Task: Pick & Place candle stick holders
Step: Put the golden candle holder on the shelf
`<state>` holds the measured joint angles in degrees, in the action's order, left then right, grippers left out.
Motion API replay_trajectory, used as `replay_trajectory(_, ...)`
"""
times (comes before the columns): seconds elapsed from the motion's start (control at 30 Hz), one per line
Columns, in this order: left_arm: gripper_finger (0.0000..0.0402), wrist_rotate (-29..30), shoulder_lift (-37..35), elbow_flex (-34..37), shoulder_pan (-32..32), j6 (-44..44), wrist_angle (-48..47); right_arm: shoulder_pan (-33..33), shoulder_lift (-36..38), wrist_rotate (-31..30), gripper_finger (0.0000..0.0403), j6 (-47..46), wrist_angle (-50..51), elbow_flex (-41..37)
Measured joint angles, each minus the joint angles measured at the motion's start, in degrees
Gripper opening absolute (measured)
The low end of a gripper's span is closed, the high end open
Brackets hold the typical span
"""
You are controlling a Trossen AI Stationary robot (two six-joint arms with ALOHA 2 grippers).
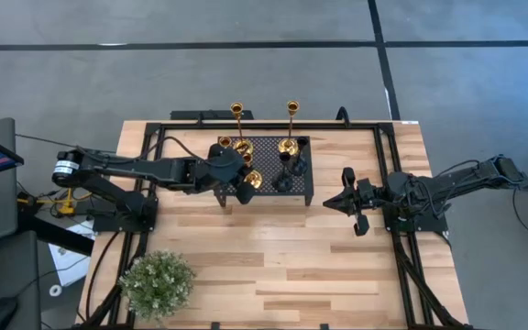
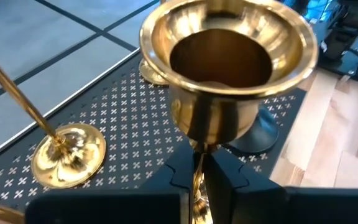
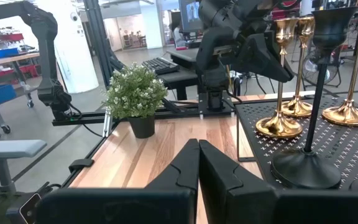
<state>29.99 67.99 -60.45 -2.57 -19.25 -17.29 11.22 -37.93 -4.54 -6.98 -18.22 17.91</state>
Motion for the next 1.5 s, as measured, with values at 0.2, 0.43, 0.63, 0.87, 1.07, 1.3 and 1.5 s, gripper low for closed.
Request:
replay_trajectory(0.2, 0.0017, 0.0, 0.0, 0.0, 0.0, 0.9, 1.4, 0.0, 0.0, 0.0, 0.0000, 0.0, 0.0, 0.0)
replay_trajectory(0.43, 0.0017, -0.1, 0.8, 0.0, 0.3, 1.0, 1.6, 0.0, 0.0, 0.0, 0.0000, 0.0, -0.1, 0.0)
replay_trajectory(0.63, 0.0019, -0.1, 2.6, -0.1, 0.3, 1.0, 2.6, 0.0, 0.0, 0.0, 0.0000, 0.0, -0.2, 0.0)
replay_trajectory(0.87, 0.0048, -0.1, 3.0, 0.1, 0.3, 1.0, 4.8, 0.0, 0.0, 0.0, 0.0000, 0.0, 0.0, 0.0)
replay_trajectory(1.07, 0.0065, -0.2, 3.0, 0.1, 0.3, 0.8, 5.3, 0.0, 0.0, 0.0, 0.0000, 0.0, 0.2, 0.0)
replay_trajectory(1.3, 0.0073, -0.7, 3.0, 0.1, 0.2, 1.6, 5.4, 0.0, 0.0, 0.0, 0.0000, -0.2, 1.5, 0.0)
replay_trajectory(1.5, 0.0097, -1.3, 3.0, 0.1, 0.2, 2.8, 5.5, 0.0, 0.0, 0.0, 0.0000, -0.2, 2.0, 0.0)
